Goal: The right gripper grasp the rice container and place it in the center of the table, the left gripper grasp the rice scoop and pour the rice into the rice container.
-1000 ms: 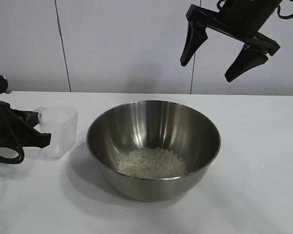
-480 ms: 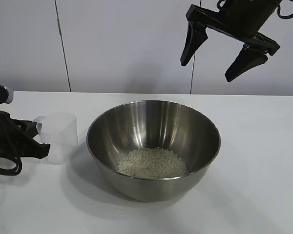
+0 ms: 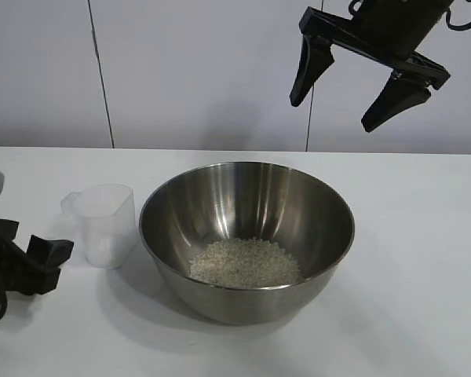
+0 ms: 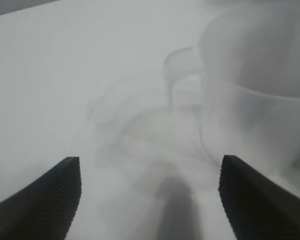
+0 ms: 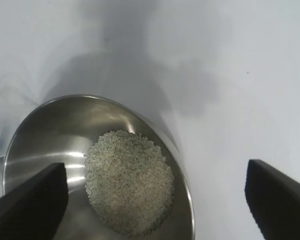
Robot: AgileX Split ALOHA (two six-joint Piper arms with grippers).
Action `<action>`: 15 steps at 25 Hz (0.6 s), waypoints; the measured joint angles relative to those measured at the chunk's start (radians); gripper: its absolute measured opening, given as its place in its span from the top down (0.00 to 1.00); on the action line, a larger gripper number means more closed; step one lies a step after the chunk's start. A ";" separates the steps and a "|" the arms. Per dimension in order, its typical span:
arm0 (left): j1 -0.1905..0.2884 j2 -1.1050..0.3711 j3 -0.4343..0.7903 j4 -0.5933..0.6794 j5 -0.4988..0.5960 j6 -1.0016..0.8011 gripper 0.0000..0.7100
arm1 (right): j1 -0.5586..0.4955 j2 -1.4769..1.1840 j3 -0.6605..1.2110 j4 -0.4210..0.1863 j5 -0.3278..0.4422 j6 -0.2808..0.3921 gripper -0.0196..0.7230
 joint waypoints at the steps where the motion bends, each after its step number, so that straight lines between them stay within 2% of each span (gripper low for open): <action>1: 0.000 -0.026 0.017 -0.001 0.000 0.000 0.20 | 0.000 0.000 0.000 0.000 0.000 0.000 0.08; 6: 0.000 -0.147 0.114 -0.022 -0.001 0.000 0.19 | 0.000 0.000 0.000 0.000 0.000 0.000 0.08; 9: 0.000 -0.201 0.163 -0.028 -0.001 -0.003 0.13 | 0.000 0.000 0.000 0.000 0.000 0.000 0.08; 12: 0.000 -0.267 0.186 -0.063 0.000 -0.081 0.07 | 0.000 0.000 0.000 0.000 0.000 0.000 0.08; 15: 0.000 -0.355 0.186 -0.069 0.032 -0.198 0.04 | 0.000 0.000 0.000 0.000 0.000 0.000 0.08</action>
